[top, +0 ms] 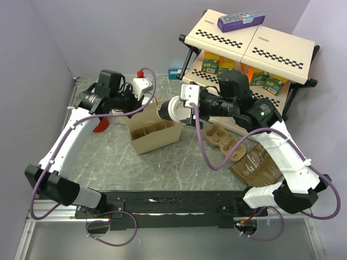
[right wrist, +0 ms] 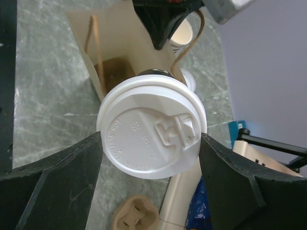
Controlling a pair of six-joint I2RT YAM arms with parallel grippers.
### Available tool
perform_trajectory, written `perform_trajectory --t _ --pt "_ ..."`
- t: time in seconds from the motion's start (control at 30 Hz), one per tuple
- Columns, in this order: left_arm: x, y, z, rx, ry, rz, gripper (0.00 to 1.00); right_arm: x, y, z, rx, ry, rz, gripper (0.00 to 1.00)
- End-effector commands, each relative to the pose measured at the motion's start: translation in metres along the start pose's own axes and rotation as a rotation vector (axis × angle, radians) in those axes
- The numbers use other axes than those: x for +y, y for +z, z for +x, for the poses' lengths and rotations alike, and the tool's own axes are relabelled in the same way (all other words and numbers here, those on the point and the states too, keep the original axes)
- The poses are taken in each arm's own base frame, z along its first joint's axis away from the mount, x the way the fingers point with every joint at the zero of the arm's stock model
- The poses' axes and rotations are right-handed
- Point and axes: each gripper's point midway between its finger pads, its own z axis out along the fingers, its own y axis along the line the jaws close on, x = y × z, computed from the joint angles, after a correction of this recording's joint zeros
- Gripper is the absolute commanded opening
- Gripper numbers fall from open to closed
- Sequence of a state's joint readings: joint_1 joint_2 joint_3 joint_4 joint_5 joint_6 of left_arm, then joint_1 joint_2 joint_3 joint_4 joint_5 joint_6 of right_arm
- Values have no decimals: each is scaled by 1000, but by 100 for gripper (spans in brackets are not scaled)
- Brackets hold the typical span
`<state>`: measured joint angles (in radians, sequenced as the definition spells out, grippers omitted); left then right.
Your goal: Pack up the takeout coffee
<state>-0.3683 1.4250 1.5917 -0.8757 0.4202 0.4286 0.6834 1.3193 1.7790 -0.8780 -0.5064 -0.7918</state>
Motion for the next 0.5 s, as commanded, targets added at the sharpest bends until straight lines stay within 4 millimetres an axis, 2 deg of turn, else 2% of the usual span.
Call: perform_trajectory --t 0.0,0.03,0.07,0.17,0.23,0.37,0.47 --pt "-2 -18 -21 -110 70 -122 1 17 -4 3 13 -6 -54 0" --pt "0 -19 -27 -141 97 -151 1 18 -2 5 18 -1 -65 0" --pt "-6 -18 -23 -139 113 -156 1 21 -2 8 27 1 -79 0" --pt "-4 -18 -28 -142 131 -207 1 24 2 10 34 -4 -103 0" --pt "3 -16 -29 -130 125 -238 1 26 6 11 38 -13 -121 0" --pt "23 -18 -45 -138 167 -324 1 26 15 9 42 -61 -120 0" --pt "29 -17 -55 -140 208 -338 1 23 21 8 44 -90 -103 0"
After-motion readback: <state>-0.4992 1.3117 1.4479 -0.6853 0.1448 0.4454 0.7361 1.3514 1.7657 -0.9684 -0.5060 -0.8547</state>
